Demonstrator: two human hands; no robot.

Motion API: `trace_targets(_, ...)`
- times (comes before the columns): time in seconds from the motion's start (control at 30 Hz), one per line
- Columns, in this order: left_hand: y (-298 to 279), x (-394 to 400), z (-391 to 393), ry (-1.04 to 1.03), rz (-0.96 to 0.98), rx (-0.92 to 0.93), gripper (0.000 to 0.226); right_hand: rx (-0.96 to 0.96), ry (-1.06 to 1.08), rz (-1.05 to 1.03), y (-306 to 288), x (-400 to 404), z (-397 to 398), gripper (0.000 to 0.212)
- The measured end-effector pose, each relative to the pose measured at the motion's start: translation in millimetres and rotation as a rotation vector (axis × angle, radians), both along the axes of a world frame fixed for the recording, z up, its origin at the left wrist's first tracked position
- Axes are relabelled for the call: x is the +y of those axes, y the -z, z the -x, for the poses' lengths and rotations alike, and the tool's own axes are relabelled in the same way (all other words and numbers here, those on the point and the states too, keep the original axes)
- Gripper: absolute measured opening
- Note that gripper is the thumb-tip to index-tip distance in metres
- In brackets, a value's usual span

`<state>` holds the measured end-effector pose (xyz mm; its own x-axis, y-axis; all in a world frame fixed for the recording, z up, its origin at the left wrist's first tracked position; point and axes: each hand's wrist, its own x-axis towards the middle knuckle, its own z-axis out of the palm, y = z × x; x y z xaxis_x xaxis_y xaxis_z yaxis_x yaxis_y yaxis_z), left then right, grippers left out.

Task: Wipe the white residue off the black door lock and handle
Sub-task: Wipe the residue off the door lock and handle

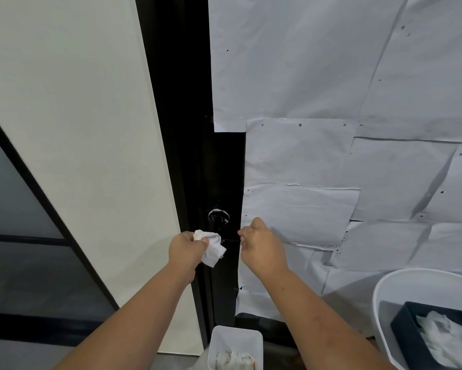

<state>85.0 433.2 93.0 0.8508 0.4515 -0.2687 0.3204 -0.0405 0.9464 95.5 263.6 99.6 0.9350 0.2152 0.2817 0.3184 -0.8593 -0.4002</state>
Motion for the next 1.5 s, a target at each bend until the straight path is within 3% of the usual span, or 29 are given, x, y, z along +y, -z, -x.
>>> trace_targets(0.17, -4, -9, 0, -0.058, 0.109, -0.064, 0.017, 0.001, 0.006, 0.006, 0, 0, 1, 0.031)
trace_targets(0.33, -10, -15, -7, -0.017, 0.071, -0.106, 0.030, 0.007, -0.006, 0.009, -1, -1, 2, 0.033)
trace_targets(0.63, -6, -17, -1, 0.024, 0.283, -0.012, 0.010, 0.003, -0.001, 0.004, 0, -1, 1, 0.030)
trace_targets(0.77, -7, -16, -3, 0.016, 0.298, 0.015, 0.014, -0.001, 0.007, 0.002, 2, 0, 0, 0.032)
trace_targets(1.03, -20, -25, -21, 0.015, 0.126, 0.003, 0.020, 0.011, -0.002, 0.017, -1, 0, 1, 0.033)
trace_targets(1.3, -20, -15, -4, -0.032, -0.277, -0.119, 0.005, 0.004, -0.018, 0.003, 2, -2, 1, 0.037)
trace_targets(1.5, -17, -32, -12, -0.079, -0.282, -0.235, 0.037, 0.005, -0.021, 0.007, 2, -2, 0, 0.036)
